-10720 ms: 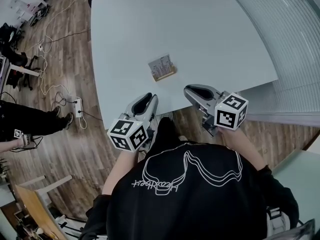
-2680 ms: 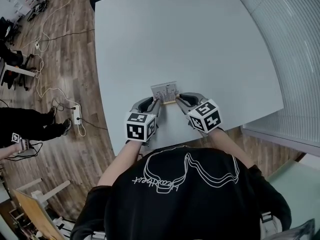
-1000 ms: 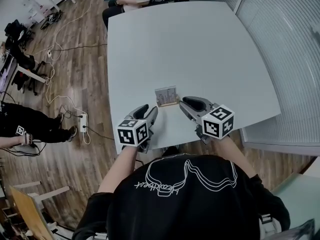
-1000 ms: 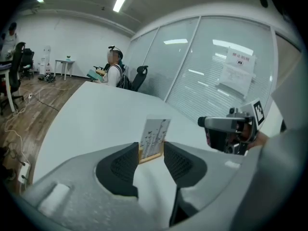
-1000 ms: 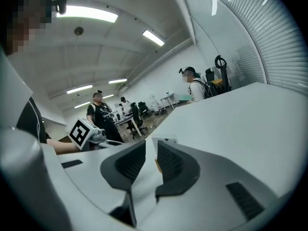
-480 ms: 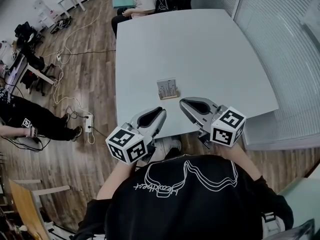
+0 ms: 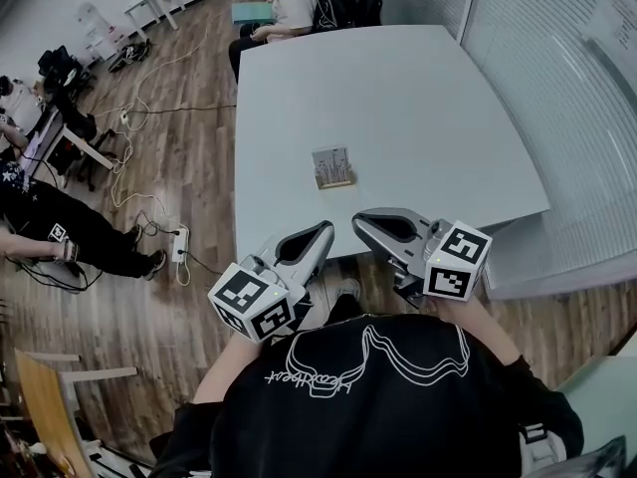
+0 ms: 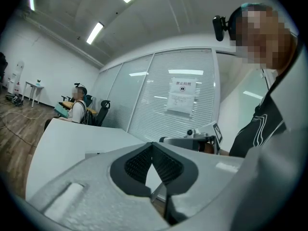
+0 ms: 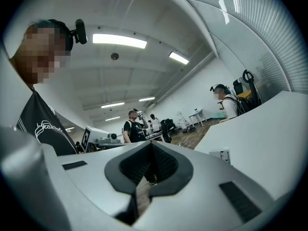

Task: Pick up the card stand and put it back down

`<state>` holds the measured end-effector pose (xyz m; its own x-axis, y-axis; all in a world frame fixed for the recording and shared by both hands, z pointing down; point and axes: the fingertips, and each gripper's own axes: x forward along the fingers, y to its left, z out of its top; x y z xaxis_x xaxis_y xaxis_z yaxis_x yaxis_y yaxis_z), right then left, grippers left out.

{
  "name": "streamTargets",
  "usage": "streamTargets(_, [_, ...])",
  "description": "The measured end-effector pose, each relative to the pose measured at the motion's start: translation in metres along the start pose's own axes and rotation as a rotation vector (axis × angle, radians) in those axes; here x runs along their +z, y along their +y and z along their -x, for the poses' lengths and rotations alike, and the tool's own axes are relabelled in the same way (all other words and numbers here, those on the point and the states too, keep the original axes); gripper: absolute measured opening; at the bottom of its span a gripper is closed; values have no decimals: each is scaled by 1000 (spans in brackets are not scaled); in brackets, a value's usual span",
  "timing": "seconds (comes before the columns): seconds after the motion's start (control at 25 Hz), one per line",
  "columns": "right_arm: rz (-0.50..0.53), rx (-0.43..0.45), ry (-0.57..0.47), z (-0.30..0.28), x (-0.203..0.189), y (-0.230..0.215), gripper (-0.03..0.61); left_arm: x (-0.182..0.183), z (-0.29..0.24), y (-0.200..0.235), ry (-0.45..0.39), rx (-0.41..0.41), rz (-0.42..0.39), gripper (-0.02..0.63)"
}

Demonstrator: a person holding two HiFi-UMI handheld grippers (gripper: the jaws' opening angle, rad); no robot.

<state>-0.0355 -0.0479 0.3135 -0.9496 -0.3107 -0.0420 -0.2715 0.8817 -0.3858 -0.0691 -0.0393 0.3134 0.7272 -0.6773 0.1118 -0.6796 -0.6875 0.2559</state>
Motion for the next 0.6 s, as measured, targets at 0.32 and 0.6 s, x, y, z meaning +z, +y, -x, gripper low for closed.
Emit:
streamTargets(0.32, [24,-2,16,17,-11,21,8,-9,13,-22,-3,33,-11,14])
streamTargets(0.6, [44,4,14,24,-7,26,8,-6,14,-30,-15,52,-7,14])
